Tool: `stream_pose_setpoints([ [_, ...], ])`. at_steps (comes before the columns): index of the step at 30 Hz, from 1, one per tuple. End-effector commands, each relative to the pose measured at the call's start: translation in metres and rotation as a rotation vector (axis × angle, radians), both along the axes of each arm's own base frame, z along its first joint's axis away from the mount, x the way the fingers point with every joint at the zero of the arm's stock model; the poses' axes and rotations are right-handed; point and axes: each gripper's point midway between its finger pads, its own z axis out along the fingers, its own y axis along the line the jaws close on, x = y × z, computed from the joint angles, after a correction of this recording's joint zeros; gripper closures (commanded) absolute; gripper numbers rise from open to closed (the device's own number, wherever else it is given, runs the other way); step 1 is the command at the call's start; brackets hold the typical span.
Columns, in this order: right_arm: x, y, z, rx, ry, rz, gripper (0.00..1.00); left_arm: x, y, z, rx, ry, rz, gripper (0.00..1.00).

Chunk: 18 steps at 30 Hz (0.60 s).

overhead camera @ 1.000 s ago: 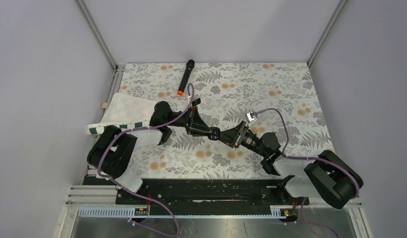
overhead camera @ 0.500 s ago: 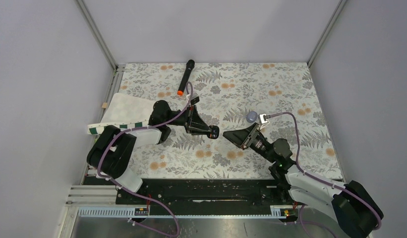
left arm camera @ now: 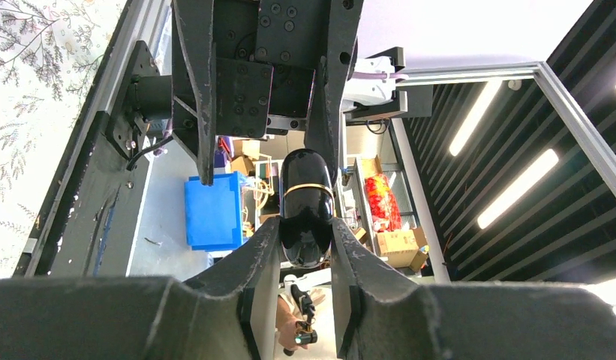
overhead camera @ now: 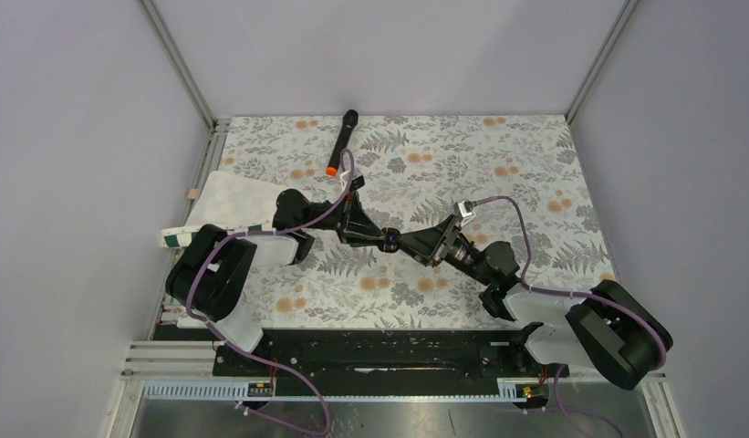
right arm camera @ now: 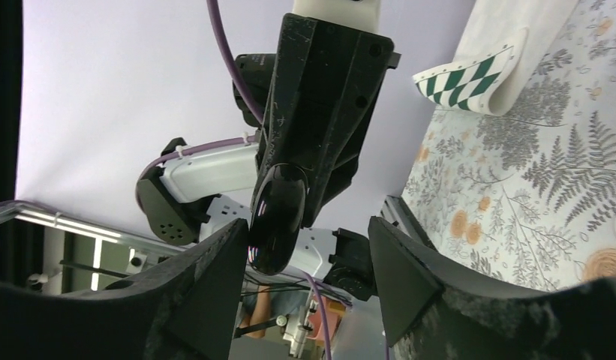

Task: Insert the wireless bluetooth earbuds into the charging case
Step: Pass from the left arm to the right

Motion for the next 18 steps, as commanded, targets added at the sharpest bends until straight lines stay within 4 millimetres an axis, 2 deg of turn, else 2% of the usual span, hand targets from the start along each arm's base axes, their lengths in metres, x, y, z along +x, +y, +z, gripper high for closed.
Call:
stream_pose_setpoints([
  [1, -0.003, 0.007, 0.031, 0.090, -0.064, 0.053, 0.34, -0.012, 0.002, 0.013, -0.048, -0.102, -0.022, 1.00],
  [5, -0.004, 0.011, 0.034, 0.080, -0.068, 0.073, 0.36, -0.011, 0.002, 0.010, -0.046, -0.095, -0.016, 1.00],
  [9, -0.004, 0.012, 0.031, 0.044, -0.069, 0.072, 0.47, -0.011, 0.002, 0.012, -0.046, -0.104, -0.019, 1.00],
  [13, -0.004, 0.014, 0.031, 0.024, -0.084, 0.078, 0.62, -0.011, 0.002, 0.012, -0.043, -0.114, -0.017, 1.00],
  [18, -0.004, 0.020, 0.029, 0.010, -0.084, 0.093, 0.75, -0.011, 0.002, 0.014, -0.043, -0.134, -0.007, 1.00],
])
